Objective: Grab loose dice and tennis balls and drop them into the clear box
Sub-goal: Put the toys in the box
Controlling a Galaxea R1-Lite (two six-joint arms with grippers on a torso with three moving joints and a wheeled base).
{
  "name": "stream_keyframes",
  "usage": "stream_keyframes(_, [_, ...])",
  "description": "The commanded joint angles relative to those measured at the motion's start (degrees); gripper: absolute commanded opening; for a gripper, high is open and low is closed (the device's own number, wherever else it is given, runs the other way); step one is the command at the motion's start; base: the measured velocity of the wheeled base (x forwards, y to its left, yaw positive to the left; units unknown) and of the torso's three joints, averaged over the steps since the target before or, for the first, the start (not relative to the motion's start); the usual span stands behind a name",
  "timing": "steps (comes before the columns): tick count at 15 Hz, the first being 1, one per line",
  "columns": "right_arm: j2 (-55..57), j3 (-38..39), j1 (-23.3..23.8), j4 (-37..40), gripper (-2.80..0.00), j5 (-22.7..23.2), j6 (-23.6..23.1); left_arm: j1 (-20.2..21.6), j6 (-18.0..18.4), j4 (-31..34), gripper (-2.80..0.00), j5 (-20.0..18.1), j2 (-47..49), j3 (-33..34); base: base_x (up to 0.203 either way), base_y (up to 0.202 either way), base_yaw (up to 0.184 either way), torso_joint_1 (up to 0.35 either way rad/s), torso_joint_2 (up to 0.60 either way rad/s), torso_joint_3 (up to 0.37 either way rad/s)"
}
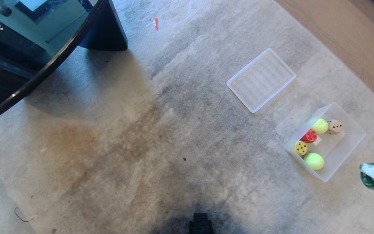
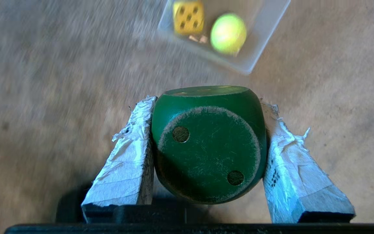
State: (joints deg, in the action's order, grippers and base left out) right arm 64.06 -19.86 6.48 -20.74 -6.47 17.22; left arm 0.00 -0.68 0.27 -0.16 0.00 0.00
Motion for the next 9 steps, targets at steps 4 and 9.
stream_keyframes(4, [36.3, -5.5, 10.5, -30.6, -2.80, -1.5, 1.8, 0.0, 0.0, 0.0, -2.80, 0.0, 0.0, 0.0, 0.000, 0.000, 0.000, 0.000, 0.00, 0.000])
stream_keyframes(9, [50.0, -7.9, 14.7, -45.3, -2.80, -1.4, 3.8, 0.0, 0.0, 0.0, -2.80, 0.0, 0.1, 0.0, 0.000, 0.000, 0.000, 0.000, 0.00, 0.000])
